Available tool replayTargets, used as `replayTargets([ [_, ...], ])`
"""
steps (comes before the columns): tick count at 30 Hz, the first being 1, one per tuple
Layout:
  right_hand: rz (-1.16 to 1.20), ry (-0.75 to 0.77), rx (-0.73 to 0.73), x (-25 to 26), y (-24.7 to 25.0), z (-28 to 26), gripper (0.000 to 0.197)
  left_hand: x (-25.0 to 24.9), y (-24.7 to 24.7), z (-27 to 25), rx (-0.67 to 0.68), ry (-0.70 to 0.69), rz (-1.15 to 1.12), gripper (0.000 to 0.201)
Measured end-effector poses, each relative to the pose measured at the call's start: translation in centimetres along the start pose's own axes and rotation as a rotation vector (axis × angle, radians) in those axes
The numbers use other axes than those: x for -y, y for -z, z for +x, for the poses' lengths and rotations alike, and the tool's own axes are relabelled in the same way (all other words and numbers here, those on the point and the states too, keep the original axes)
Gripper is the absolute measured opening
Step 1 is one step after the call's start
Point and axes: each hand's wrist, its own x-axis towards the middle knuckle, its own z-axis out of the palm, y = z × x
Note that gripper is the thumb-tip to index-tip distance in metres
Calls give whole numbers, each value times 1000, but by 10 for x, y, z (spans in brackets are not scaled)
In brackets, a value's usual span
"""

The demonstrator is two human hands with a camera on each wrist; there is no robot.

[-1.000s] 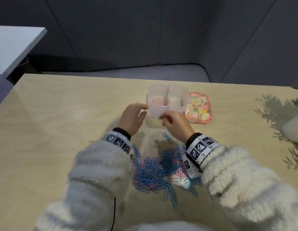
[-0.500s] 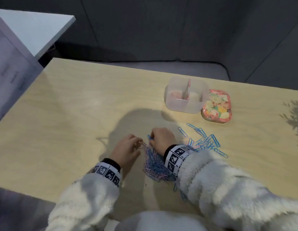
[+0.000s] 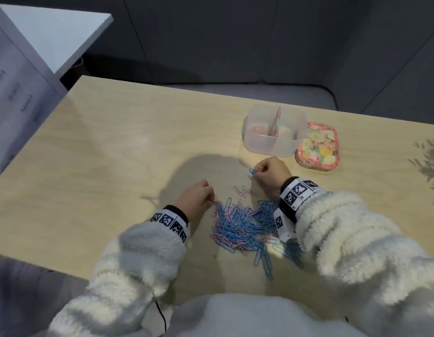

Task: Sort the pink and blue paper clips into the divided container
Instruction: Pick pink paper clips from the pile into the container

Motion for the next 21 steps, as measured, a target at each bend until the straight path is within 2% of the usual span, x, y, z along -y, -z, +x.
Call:
replayTargets([
  [2, -106, 23, -18, -7, 3, 1, 14, 0, 0, 1, -2, -17, 13, 11],
  [5, -254, 122, -161, -7, 1, -7, 21, 1, -1, 2, -13, -13, 10, 9],
  [7, -302, 169, -179, -2, -8, -16, 19, 0, 0, 2, -25, 25, -20, 8],
  [11, -323, 90, -73, 11, -35, -34, 28, -2, 1, 4, -26, 87, -70, 10],
  [16, -303, 116, -3, 18, -55, -30, 12, -8, 5, 6, -40, 131, -125, 15],
  [21, -311, 78, 87, 13, -50, -30, 17, -4, 7, 10, -42, 163, -244, 12],
])
